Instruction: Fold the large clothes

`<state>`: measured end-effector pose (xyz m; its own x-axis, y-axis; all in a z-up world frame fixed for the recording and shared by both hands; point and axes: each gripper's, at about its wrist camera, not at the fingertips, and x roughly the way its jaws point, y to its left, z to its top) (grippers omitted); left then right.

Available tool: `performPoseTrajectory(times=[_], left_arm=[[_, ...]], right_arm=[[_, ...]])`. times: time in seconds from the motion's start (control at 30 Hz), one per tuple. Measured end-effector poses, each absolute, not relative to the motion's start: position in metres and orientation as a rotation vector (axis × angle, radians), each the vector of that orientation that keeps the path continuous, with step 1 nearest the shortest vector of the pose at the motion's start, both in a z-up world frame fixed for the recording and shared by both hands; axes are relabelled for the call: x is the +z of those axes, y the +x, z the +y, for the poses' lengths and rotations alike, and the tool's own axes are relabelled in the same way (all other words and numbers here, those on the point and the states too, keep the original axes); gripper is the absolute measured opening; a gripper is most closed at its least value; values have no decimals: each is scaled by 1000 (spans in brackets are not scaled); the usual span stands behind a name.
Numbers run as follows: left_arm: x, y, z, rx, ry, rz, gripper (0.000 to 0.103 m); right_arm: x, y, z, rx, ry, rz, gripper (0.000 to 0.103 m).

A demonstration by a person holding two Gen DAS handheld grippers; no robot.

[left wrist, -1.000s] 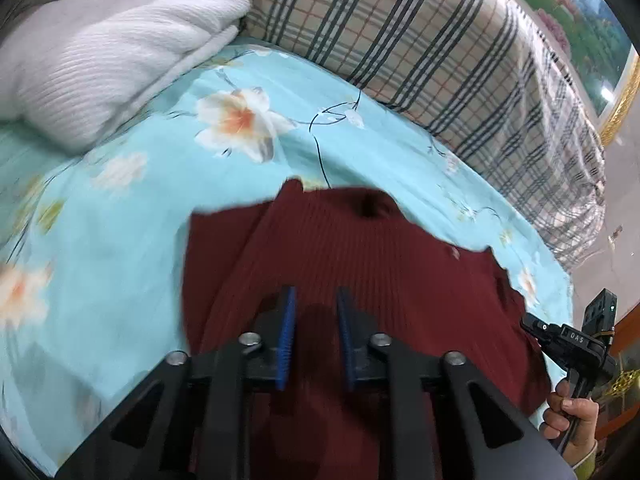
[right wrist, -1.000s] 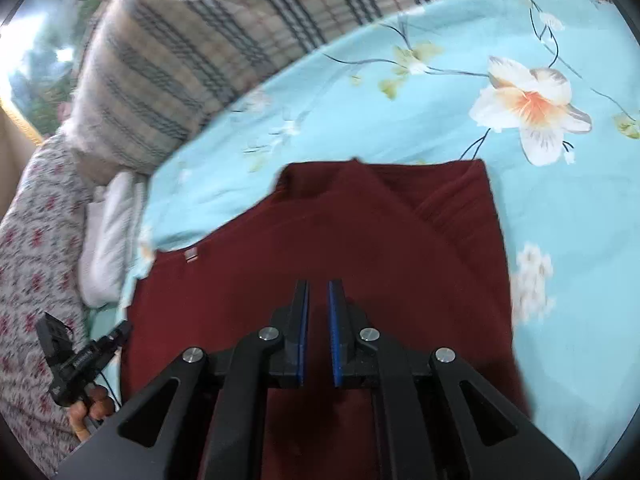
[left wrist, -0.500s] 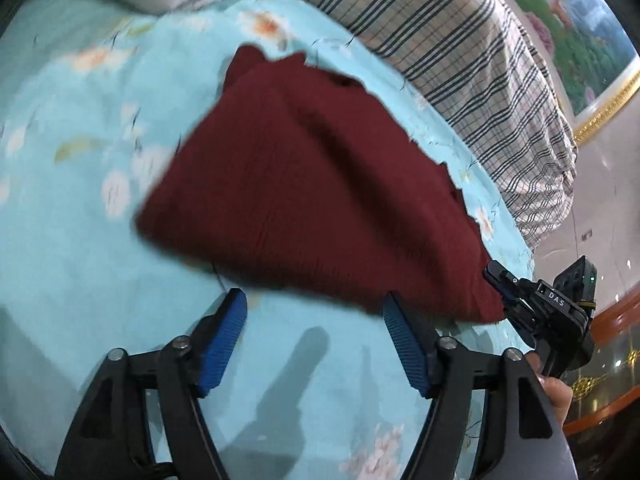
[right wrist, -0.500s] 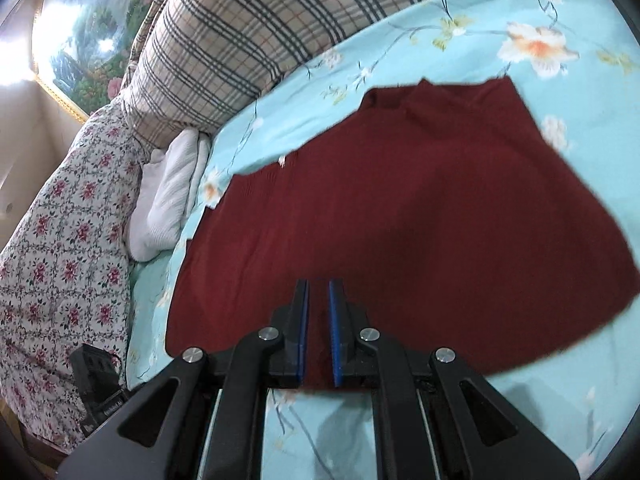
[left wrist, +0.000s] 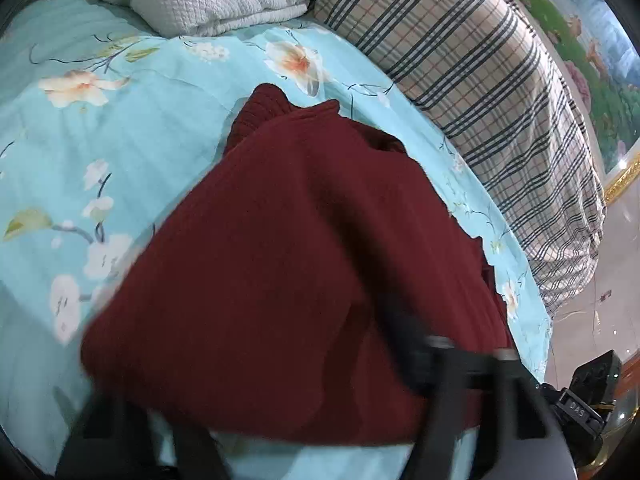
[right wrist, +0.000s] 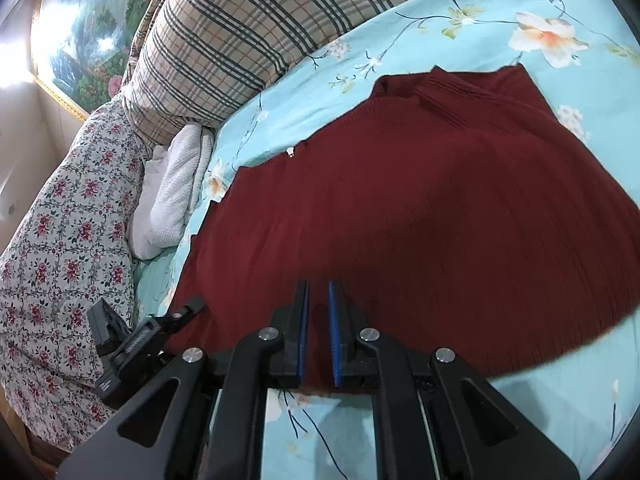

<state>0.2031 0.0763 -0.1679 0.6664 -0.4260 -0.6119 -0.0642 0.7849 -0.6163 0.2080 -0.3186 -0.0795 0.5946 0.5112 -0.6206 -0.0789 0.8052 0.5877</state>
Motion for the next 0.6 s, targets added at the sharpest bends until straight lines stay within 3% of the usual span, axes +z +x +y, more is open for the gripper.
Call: performPoseTrajectory(times=[0.1,0.33,0.43,0.47,0.6], left_arm=[[-175,215,88,-285,-730,854,14],[-139,208,81,-338,-650,788,11],[-118,206,75,-367,-616,754,11],[-109,205,71,-382,-598,737,11],[-78,203,48,-445,-515,693,10]], right_arm=[[-73,218,-312,384,536,869,10],[-51,269,-258,499,393,904,10],[-73,292,-232,493,304,1002,9],[-89,298,-226,489,287,1058,4],[-111,302,-229,542,386,1072,0]])
